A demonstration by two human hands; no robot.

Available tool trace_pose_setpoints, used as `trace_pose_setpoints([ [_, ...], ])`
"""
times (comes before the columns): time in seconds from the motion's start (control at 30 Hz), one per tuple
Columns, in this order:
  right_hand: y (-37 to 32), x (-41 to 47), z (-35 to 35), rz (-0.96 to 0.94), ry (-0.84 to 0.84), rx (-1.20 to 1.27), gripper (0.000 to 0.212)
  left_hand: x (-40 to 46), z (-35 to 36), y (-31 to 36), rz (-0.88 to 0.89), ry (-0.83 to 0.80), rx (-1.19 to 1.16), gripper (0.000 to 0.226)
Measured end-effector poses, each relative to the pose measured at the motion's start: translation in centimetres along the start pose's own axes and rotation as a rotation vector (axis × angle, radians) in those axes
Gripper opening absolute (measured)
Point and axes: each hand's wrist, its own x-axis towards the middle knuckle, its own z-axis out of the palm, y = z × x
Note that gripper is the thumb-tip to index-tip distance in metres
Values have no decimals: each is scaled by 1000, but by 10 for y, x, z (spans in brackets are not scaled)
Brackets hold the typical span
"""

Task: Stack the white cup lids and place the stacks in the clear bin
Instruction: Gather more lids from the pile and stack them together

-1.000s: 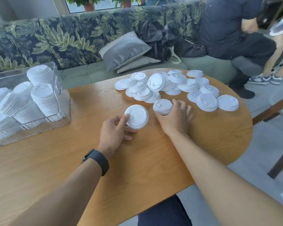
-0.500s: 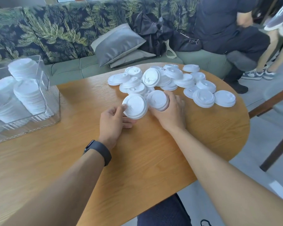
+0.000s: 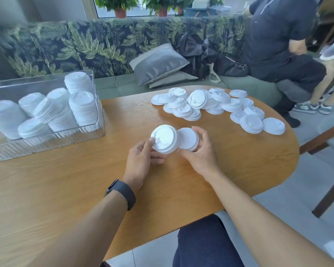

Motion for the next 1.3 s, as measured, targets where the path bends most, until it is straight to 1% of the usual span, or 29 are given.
trace_pose_setpoints([
  [0.17, -19, -32, 33, 18, -90, 30, 81, -22, -34, 0, 4, 38, -8, 32],
  [0.27, -31, -50, 49, 8, -137, 42, 88, -34, -50, -1, 6, 64, -16, 33],
  [0.37, -40, -65, 60, -13, -185, 20, 84, -45, -63, -2, 5, 87, -46, 35],
  [0.53, -45, -75, 68, -21, -240, 19, 91, -57, -72, -3, -3, 144, -112, 36],
  [0.6, -44, -75, 68, 13, -263, 67, 92, -59, -70, -2, -2, 159, -120, 35],
  [0.63, -44, -74, 68, 47, -263, 119, 87, -60, -70, -2, -1, 164, -117, 35],
  [0.7, -45, -73, 64, 120, -245, 249, 69, -59, -68, -3, 1, 171, -110, 35],
  [0.8, -55, -70, 58, 216, -214, 435, 27, -59, -69, -5, 7, 176, -87, 34],
  [0.83, -56, -70, 58, 239, -198, 469, 21, -58, -69, -6, 10, 178, -82, 35],
  [0.97, -55, -68, 58, 288, -164, 505, 14, -57, -68, -8, 31, 181, -42, 36],
  [1.03, -54, -66, 55, 324, -173, 546, 15, -56, -67, -8, 43, 193, -20, 35],
  [1.1, -55, -63, 52, 368, -196, 613, 23, -56, -66, -9, 58, 198, 4, 35],
  [1.2, -55, -62, 48, 420, -281, 709, 33, -57, -65, -11, 70, 183, 34, 35],
  [1.3, -55, -61, 46, 429, -337, 718, 36, -58, -64, -12, 79, 156, 66, 33],
])
